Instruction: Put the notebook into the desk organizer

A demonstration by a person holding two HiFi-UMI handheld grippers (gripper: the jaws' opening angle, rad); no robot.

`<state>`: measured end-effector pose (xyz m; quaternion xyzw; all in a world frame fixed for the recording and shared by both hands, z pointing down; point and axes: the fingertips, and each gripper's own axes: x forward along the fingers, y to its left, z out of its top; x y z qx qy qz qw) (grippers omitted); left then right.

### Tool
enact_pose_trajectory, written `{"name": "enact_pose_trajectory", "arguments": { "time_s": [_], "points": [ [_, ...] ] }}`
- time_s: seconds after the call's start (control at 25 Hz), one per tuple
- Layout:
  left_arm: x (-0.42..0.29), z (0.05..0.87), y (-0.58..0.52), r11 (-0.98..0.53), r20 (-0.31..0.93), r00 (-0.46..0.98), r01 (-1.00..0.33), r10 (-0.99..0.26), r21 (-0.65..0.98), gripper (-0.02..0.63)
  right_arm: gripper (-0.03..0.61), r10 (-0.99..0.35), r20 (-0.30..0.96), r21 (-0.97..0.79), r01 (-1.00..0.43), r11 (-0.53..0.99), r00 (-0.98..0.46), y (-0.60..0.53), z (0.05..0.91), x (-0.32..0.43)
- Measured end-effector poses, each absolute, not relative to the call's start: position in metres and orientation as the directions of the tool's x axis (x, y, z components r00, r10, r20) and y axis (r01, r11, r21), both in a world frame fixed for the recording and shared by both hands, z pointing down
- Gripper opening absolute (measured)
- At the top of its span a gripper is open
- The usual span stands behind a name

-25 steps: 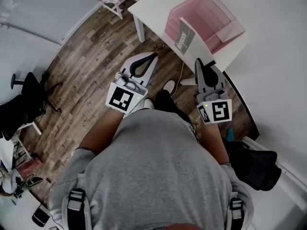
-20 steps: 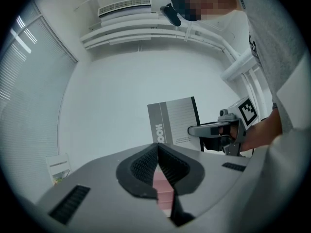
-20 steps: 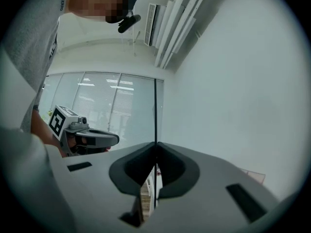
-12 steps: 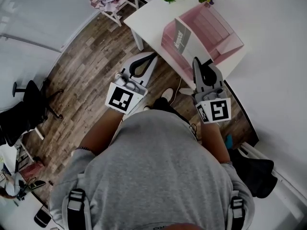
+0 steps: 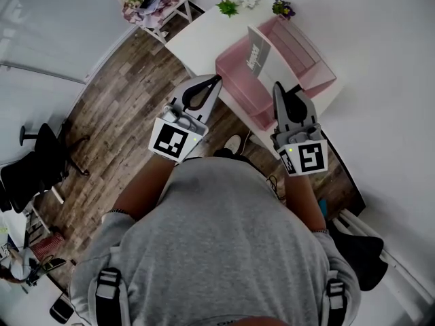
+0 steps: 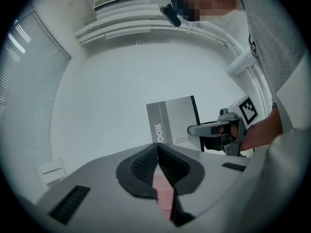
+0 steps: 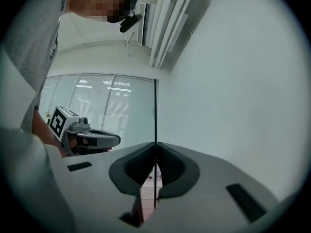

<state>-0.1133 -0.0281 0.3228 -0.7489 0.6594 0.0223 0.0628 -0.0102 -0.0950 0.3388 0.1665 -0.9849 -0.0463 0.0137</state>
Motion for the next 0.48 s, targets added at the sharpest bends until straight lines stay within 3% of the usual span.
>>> {"name": "enact_pose_trajectory", "arguments": {
  "time_s": [0.48],
  "points": [
    [-0.109, 0.320, -0.098, -0.180, -0.114, 0.190, -0.979, -0.975, -0.093, 0.020, 0.016, -0.384, 0.010, 0.081, -0.382, 0.921, -0.923, -0.160, 0.341, -0.003]
  ]
}}
